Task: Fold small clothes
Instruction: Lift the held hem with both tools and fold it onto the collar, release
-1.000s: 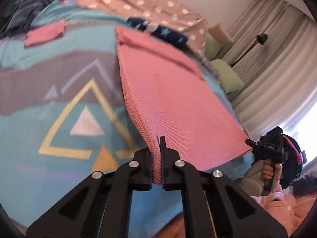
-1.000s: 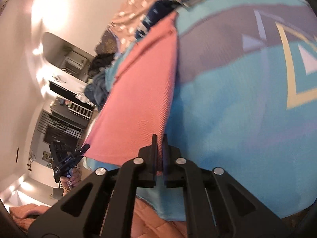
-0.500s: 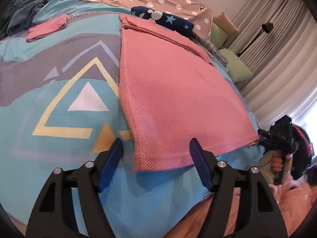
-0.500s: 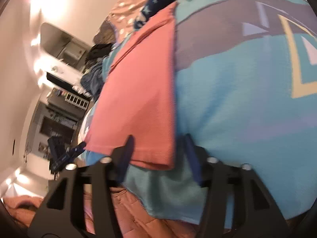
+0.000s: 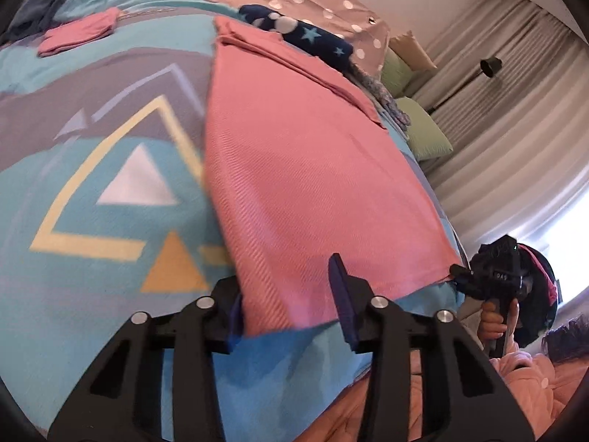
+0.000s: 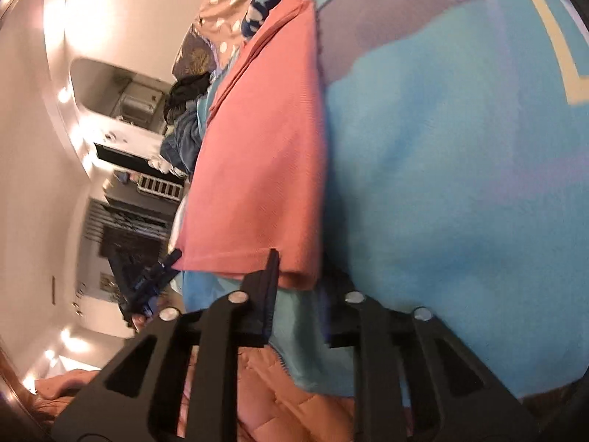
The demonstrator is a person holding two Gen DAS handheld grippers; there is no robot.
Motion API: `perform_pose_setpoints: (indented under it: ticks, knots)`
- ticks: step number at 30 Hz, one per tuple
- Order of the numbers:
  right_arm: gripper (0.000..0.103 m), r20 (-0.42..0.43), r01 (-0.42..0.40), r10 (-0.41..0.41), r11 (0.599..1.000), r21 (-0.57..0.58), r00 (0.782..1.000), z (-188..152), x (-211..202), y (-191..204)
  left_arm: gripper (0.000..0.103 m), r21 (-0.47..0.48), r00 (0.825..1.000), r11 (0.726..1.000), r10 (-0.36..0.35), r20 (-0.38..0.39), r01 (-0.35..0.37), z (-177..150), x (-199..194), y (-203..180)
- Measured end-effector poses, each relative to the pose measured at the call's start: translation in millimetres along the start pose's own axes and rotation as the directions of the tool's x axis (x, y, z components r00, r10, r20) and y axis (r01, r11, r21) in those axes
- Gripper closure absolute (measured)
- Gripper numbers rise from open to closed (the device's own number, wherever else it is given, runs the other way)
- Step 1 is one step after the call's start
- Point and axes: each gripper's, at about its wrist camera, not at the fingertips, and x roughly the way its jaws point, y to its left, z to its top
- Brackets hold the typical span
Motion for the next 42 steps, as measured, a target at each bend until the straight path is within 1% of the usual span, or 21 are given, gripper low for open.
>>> perform_pose_setpoints:
  ticks: [3, 5, 6, 7, 8, 9, 10, 12, 15, 18, 20, 23, 25, 26, 28, 30, 32, 34, 37, 40, 42]
  knots:
    - [0.086, 0.006, -0.069, 0.069, 0.997, 0.039, 0.998, 15, 11, -3, 0.059, -0.002, 1.0, 1.0, -0.011, 0.01, 0.011, 4, 6, 1]
    - [0.092, 0.0, -0.046, 0.046, 0.998, 0.038, 0.999, 21, 15, 2, 0.059, 0.009, 1.0, 1.0, 0.0, 0.022, 0.0, 10, 13, -3]
    - [0.098, 0.0, -0.024, 0.024, 0.999, 0.026, 1.0, 22, 15, 5, 0.061, 0.022, 1.0, 1.0, 0.009, 0.028, -0.009, 14, 16, -5]
    - [0.098, 0.006, 0.003, -0.003, 1.0, -0.001, 1.0, 21, 14, 10, 0.067, 0.017, 0.999, 1.0, 0.015, 0.03, -0.016, 16, 17, -5]
    - [0.098, 0.028, 0.028, -0.027, 0.999, -0.031, 0.999, 19, 10, 17, 0.097, 0.008, 0.999, 1.0, 0.017, 0.028, -0.017, 16, 16, -4]
    - [0.099, 0.046, 0.041, -0.039, 0.998, -0.051, 0.998, 17, 7, 22, 0.099, -0.006, 1.0, 1.0, 0.008, 0.022, -0.008, 17, 15, -2]
    - [0.099, 0.07, 0.037, -0.032, 0.997, -0.072, 0.997, 16, 0, 28, 0.099, -0.03, 0.999, 0.999, -0.01, 0.041, 0.011, 17, 10, 0]
    - [0.099, 0.111, -0.018, 0.029, 0.995, -0.098, 0.993, 16, -15, 42, 0.099, -0.042, 0.995, 0.998, -0.045, 0.084, 0.048, 17, -2, -2]
    - [0.099, 0.152, -0.057, 0.082, 0.985, -0.163, 0.985, 15, -33, 63, 0.1, -0.037, 0.977, 0.991, -0.12, 0.174, 0.129, 24, -29, -11]
    - [0.099, 0.2, -0.112, 0.166, 0.96, -0.255, 0.966, 12, -57, 91, 0.1, 0.006, 0.96, 0.988, -0.154, 0.232, 0.156, 33, -51, -27]
    - [0.099, 0.238, -0.112, 0.187, 0.949, -0.296, 0.953, 6, -76, 102, 0.1, 0.028, 0.949, 0.983, -0.18, 0.258, 0.179, 34, -64, -36]
    - [0.099, 0.294, -0.067, 0.176, 0.935, -0.347, 0.94, -3, -102, 119, 0.1, 0.074, 0.933, 0.979, -0.206, 0.297, 0.192, 29, -93, -55]
    - [0.099, 0.327, -0.014, 0.149, 0.925, -0.38, 0.933, -8, -111, 130, 0.1, 0.109, 0.924, 0.976, -0.213, 0.317, 0.188, 25, -108, -67]
    - [0.099, 0.347, 0.032, 0.117, 0.917, -0.396, 0.931, -9, -113, 134, 0.099, 0.144, 0.921, 0.975, -0.21, 0.33, 0.17, 23, -116, -75]
    - [0.099, 0.389, 0.144, 0.032, 0.898, -0.417, 0.921, -7, -104, 138, 0.099, 0.2, 0.922, 0.972, -0.184, 0.341, 0.12, 21, -120, -87]
    - [0.099, 0.398, 0.176, -0.009, 0.906, -0.386, 0.918, 4, -87, 133, 0.098, 0.236, 0.932, 0.971, -0.124, 0.342, 0.042, 26, -107, -93]
    - [0.099, 0.401, 0.188, -0.029, 0.913, -0.362, 0.916, 13, -75, 128, 0.099, 0.23, 0.939, 0.973, -0.073, 0.337, -0.007, 35, -91, -93]
    - [0.099, 0.436, 0.242, -0.068, 0.902, -0.357, 0.898, 26, -61, 131, 0.099, 0.224, 0.941, 0.974, -0.062, 0.333, -0.015, 45, -80, -89]
    - [0.099, 0.496, 0.299, -0.085, 0.88, -0.369, 0.864, 42, -53, 138, 0.098, 0.185, 0.937, 0.983, -0.067, 0.342, 0.003, 67, -67, -82]
    - [0.098, 0.518, 0.327, -0.097, 0.868, -0.374, 0.85, 61, -47, 143, 0.098, 0.143, 0.93, 0.99, -0.062, 0.361, 0.01, 85, -63, -75]
    - [0.098, 0.517, 0.332, -0.101, 0.865, -0.377, 0.85, 73, -43, 144, 0.096, 0.107, 0.926, 0.994, -0.057, 0.373, 0.018, 100, -60, -69]
